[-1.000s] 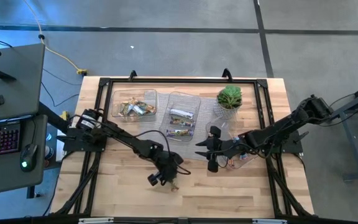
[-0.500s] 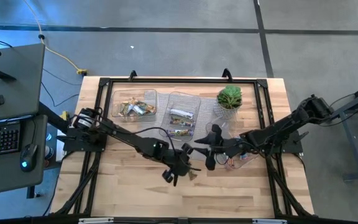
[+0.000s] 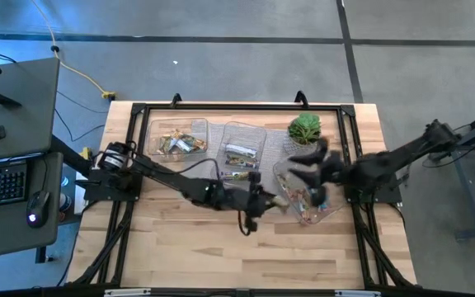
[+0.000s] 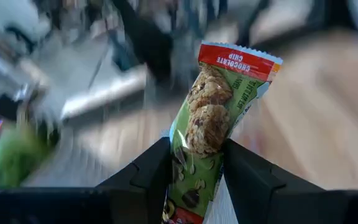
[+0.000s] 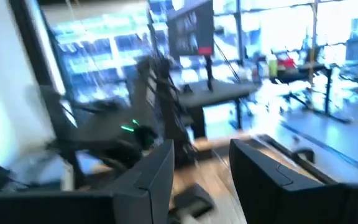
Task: Pick and place Granola Bars by type
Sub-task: Put the red granola bar into the right transparent bin
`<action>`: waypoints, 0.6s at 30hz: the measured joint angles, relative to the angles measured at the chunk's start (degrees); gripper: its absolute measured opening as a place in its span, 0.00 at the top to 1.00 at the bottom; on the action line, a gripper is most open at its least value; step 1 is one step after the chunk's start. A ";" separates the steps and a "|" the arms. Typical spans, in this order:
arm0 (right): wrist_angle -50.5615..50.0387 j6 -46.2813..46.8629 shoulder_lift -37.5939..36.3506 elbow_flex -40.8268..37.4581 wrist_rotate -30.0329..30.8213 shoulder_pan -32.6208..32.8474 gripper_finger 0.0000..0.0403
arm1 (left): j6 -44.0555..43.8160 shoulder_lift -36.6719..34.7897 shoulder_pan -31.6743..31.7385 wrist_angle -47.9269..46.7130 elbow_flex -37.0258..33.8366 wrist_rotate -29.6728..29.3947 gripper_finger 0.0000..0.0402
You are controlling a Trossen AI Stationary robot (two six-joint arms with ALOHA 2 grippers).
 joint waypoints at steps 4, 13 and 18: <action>-3.56 -0.04 -6.17 0.09 -2.47 0.01 0.65 | -3.06 3.00 4.68 12.97 0.18 10.44 0.66; -6.06 -2.27 -6.56 -0.02 -2.74 -0.38 0.65 | -10.21 13.64 12.42 28.85 5.37 16.75 0.66; -6.50 -2.31 -5.82 -0.02 -2.90 -0.38 0.65 | -14.39 18.97 14.08 24.88 10.39 21.21 0.66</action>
